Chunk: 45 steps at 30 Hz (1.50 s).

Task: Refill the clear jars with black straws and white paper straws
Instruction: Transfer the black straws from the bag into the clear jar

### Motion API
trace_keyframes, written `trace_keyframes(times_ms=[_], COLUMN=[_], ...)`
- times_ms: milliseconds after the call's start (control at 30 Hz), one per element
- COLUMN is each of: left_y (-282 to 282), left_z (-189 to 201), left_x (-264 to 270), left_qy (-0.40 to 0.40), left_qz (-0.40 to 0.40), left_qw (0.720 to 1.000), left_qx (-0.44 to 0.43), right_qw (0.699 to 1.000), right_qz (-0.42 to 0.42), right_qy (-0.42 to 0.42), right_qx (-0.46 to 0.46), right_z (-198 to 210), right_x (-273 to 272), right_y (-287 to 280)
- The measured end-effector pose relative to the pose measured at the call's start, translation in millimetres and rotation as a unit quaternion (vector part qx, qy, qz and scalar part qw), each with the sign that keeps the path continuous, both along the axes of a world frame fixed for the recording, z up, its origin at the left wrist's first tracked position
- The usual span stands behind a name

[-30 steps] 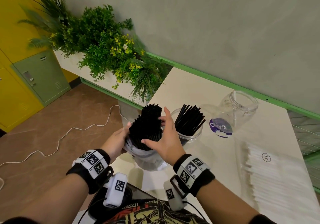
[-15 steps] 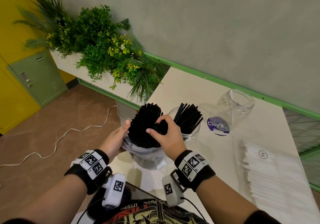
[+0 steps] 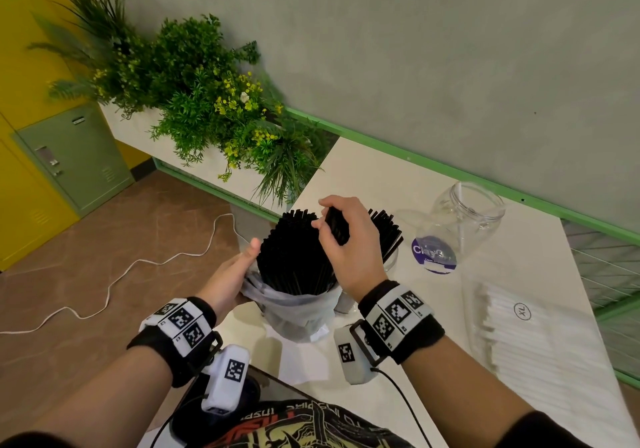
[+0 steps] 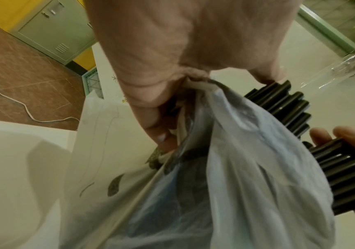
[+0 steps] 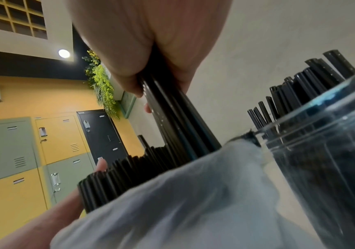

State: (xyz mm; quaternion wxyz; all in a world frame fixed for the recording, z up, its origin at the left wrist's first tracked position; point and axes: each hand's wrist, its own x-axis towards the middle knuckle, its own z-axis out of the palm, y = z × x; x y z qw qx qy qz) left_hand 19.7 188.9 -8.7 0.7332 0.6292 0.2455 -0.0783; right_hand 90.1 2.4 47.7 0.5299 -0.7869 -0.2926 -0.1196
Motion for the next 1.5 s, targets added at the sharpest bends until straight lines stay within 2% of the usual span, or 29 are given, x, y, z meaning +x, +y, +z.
trace_keyframes(times_ms=[233,433,567,767,967,1167,1500], left_y=[-5.4,-4.2,-8.9,-9.3,-11.3,-13.9,-13.0], left_z=[10.2,11.6,21.1,21.4,27.0,29.3,27.1], left_x=[-0.2,-1.0,-2.4,-2.1,-3.6,-4.2,-0.8], left_qy=[0.001,0.004,-0.008,-0.010,-0.015,-0.010,0.005], left_qz=[-0.005,-0.019,-0.031,-0.050,-0.046,-0.026,-0.022], left_qw=[1.000,1.000,0.999,0.998,0.997,0.999,0.998], left_qx=[0.011,0.014,0.040,0.038,0.066,0.044,0.051], right_qw=[0.998,0.993,0.994,0.998,0.996,0.989,0.989], right_qz=[-0.029,-0.016,0.010,0.053,0.023,-0.011,-0.031], right_qy=[-0.035,0.004,0.022,0.019,0.009,0.033,0.021], right_qx=[0.050,0.120,0.105,0.028,0.081,0.143,0.144], right_z=[32.7,59.9,66.4,51.0,68.7,93.2,104.8], right_x=[11.4,23.4,30.5,19.1,23.6,34.7,37.9], right_y=[-3.2,-7.6,-12.4,3.1,-4.0,-29.6,-42.2])
